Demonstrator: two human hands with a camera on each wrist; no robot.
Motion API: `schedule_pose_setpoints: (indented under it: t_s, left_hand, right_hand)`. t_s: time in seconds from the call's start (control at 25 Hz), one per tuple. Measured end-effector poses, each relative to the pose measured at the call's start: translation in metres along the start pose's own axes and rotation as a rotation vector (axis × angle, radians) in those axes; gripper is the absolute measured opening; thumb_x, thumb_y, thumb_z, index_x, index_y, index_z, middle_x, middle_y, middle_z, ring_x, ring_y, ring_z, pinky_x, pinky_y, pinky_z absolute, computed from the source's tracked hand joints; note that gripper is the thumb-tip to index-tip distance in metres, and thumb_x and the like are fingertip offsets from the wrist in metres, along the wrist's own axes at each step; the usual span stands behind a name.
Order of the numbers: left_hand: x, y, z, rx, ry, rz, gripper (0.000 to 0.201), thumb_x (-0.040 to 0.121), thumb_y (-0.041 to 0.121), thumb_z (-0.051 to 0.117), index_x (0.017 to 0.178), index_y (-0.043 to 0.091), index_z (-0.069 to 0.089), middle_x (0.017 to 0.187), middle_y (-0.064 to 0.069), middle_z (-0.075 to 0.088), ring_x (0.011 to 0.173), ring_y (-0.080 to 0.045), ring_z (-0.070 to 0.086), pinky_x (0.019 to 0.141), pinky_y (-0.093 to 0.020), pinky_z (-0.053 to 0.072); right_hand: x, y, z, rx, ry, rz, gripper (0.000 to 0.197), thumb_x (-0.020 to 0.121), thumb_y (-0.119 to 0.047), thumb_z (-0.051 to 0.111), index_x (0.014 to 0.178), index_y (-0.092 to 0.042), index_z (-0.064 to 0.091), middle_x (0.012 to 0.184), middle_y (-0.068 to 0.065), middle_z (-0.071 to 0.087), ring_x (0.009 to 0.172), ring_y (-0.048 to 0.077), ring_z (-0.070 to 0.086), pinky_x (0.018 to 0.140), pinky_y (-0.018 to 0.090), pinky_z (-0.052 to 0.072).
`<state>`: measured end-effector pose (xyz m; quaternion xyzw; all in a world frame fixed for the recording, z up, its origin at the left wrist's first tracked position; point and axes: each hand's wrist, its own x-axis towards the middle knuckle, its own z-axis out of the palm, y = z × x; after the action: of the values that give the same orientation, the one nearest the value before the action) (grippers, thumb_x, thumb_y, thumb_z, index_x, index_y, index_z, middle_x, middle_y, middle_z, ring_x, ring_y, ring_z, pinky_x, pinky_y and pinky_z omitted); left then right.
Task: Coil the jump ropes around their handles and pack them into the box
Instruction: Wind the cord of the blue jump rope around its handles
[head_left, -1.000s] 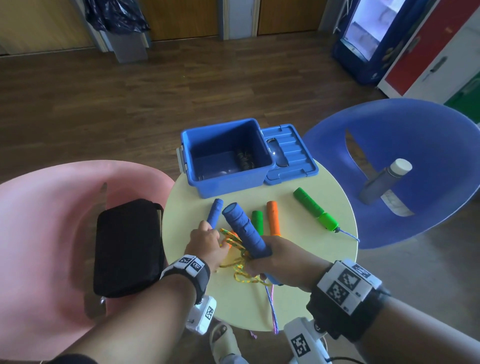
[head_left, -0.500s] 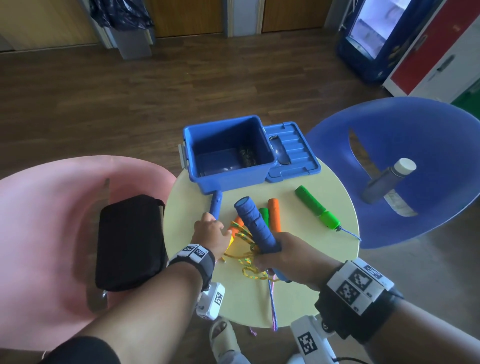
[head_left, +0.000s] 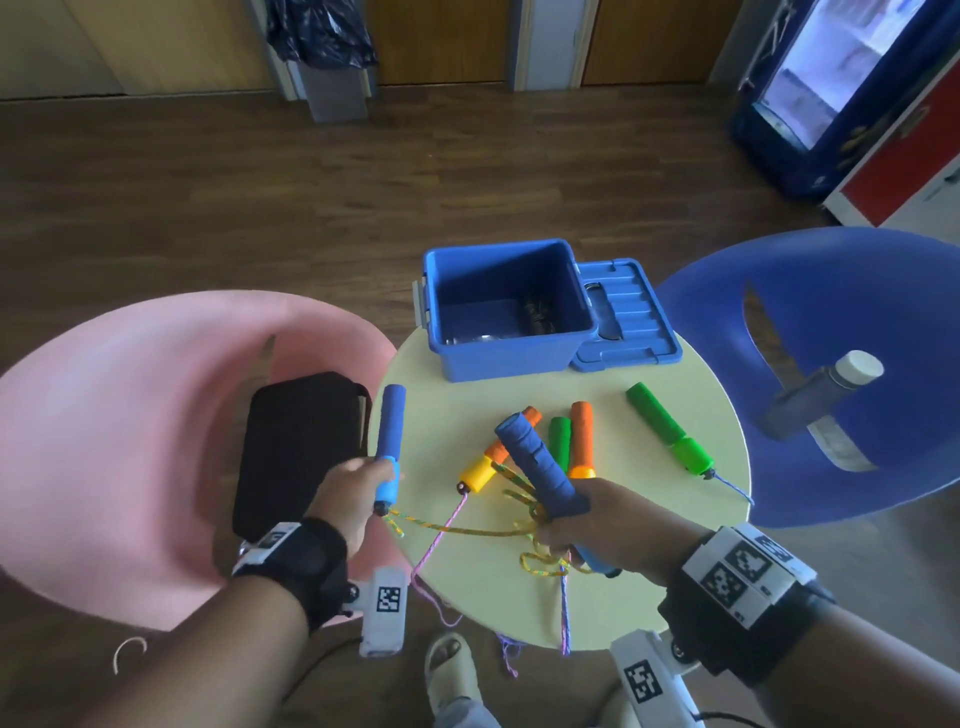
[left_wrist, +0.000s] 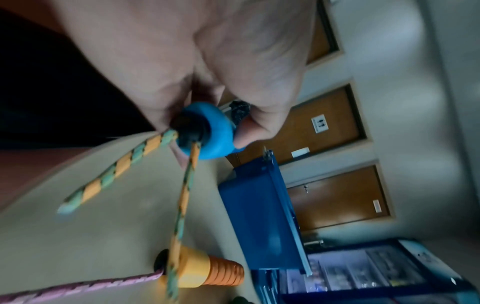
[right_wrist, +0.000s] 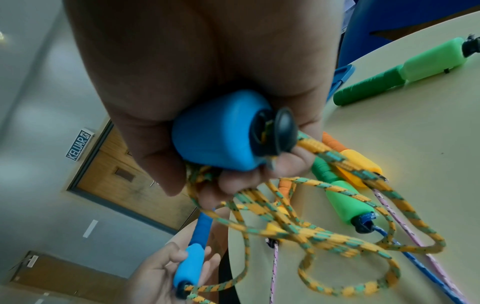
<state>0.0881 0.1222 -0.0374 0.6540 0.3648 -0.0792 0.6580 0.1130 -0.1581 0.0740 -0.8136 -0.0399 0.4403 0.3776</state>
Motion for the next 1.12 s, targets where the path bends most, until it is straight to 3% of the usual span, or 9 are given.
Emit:
schedule_pose_setpoints:
  t_s: [0.12, 0.4, 0.44, 0.52, 0.64, 0.8, 0.92, 1.0, 1.12]
  left_hand:
    - [-0.03, 0.003, -0.012, -0.128, -0.119, -0.064, 0.028, 0.08, 0.008, 0.055, 0.108, 0.005, 0.058, 0.086, -0.015, 0.062, 0.076, -0.03, 0.069, 0.065, -0.033, 0.045]
    - [-0.111, 0.02, 0.012, -0.075, -0.14, 0.279, 0.031, 0.083, 0.03, 0.056, 0.113, 0.029, 0.063, 0.078, -0.006, 0.055, 0.05, -0.02, 0.045, 0.048, -0.028, 0.036]
    - [-0.126, 0.021, 0.023, -0.091, -0.113, 0.308, 0.029, 0.084, 0.031, 0.056, 0.111, 0.03, 0.063, 0.077, -0.005, 0.055, 0.049, -0.019, 0.043, 0.047, -0.028, 0.033]
    - [-0.157, 0.019, 0.046, -0.119, -0.075, 0.343, 0.025, 0.084, 0.031, 0.055, 0.108, 0.03, 0.063, 0.076, -0.004, 0.055, 0.049, -0.017, 0.041, 0.048, -0.028, 0.03]
    - [-0.205, 0.006, 0.094, -0.137, -0.062, 0.356, 0.025, 0.084, 0.029, 0.056, 0.107, 0.022, 0.063, 0.075, -0.005, 0.056, 0.049, -0.018, 0.042, 0.048, -0.028, 0.03]
    - [-0.254, -0.013, 0.158, -0.086, -0.088, 0.362, 0.024, 0.083, 0.031, 0.056, 0.099, 0.014, 0.062, 0.07, -0.006, 0.06, 0.051, -0.022, 0.051, 0.049, -0.029, 0.037]
    - [-0.285, -0.017, 0.198, -0.084, -0.133, 0.361, 0.028, 0.085, 0.031, 0.059, 0.107, 0.013, 0.063, 0.081, -0.012, 0.067, 0.066, -0.024, 0.066, 0.058, -0.032, 0.05]
    - [-0.298, -0.015, 0.219, -0.084, -0.169, 0.379, 0.02, 0.095, 0.022, 0.058, 0.109, 0.009, 0.064, 0.091, -0.013, 0.07, 0.077, -0.02, 0.071, 0.065, -0.035, 0.056]
    - [-0.308, -0.007, 0.241, -0.099, -0.161, 0.414, 0.025, 0.09, 0.026, 0.059, 0.112, 0.019, 0.068, 0.106, -0.009, 0.071, 0.089, -0.018, 0.07, 0.07, -0.039, 0.058]
  right_hand:
    - [-0.007, 0.006, 0.007, -0.108, -0.123, 0.025, 0.012, 0.081, -0.022, 0.069, 0.073, -0.02, 0.06, 0.056, -0.01, 0.06, 0.05, 0.006, 0.053, 0.048, 0.021, 0.042]
    - [-0.052, 0.016, -0.003, -0.276, -0.517, -0.054, 0.012, 0.084, -0.025, 0.068, 0.073, -0.02, 0.067, 0.072, -0.002, 0.068, 0.065, 0.014, 0.062, 0.058, 0.02, 0.046]
    - [-0.063, 0.021, -0.007, -0.288, -0.54, -0.07, 0.008, 0.084, -0.025, 0.067, 0.084, -0.017, 0.07, 0.074, -0.002, 0.069, 0.07, 0.016, 0.064, 0.058, 0.019, 0.047]
    - [-0.078, 0.038, -0.014, -0.294, -0.574, -0.095, 0.03, 0.087, -0.023, 0.065, 0.117, -0.024, 0.067, 0.084, -0.007, 0.071, 0.078, 0.017, 0.069, 0.066, 0.019, 0.051]
    - [-0.102, 0.068, -0.035, -0.331, -0.507, -0.152, 0.045, 0.091, -0.026, 0.064, 0.13, -0.047, 0.055, 0.104, -0.011, 0.068, 0.089, 0.017, 0.071, 0.075, 0.019, 0.05]
    - [-0.127, 0.094, -0.059, -0.069, -0.318, -0.126, 0.051, 0.078, -0.043, 0.07, 0.126, -0.029, 0.064, 0.119, -0.002, 0.065, 0.098, 0.014, 0.062, 0.086, 0.024, 0.049]
    - [-0.144, 0.106, -0.066, 0.123, -0.162, -0.073, 0.079, 0.055, -0.062, 0.071, 0.122, -0.022, 0.067, 0.118, -0.001, 0.069, 0.112, 0.02, 0.063, 0.108, 0.043, 0.041]
    - [-0.157, 0.108, -0.067, 0.151, -0.145, -0.089, 0.055, 0.079, -0.057, 0.062, 0.12, -0.019, 0.064, 0.107, -0.006, 0.068, 0.103, 0.012, 0.063, 0.11, 0.04, 0.035]
    - [-0.173, 0.114, -0.077, 0.231, -0.14, -0.133, 0.026, 0.102, -0.036, 0.041, 0.11, -0.022, 0.061, 0.092, -0.013, 0.064, 0.074, -0.01, 0.06, 0.086, 0.017, 0.043]
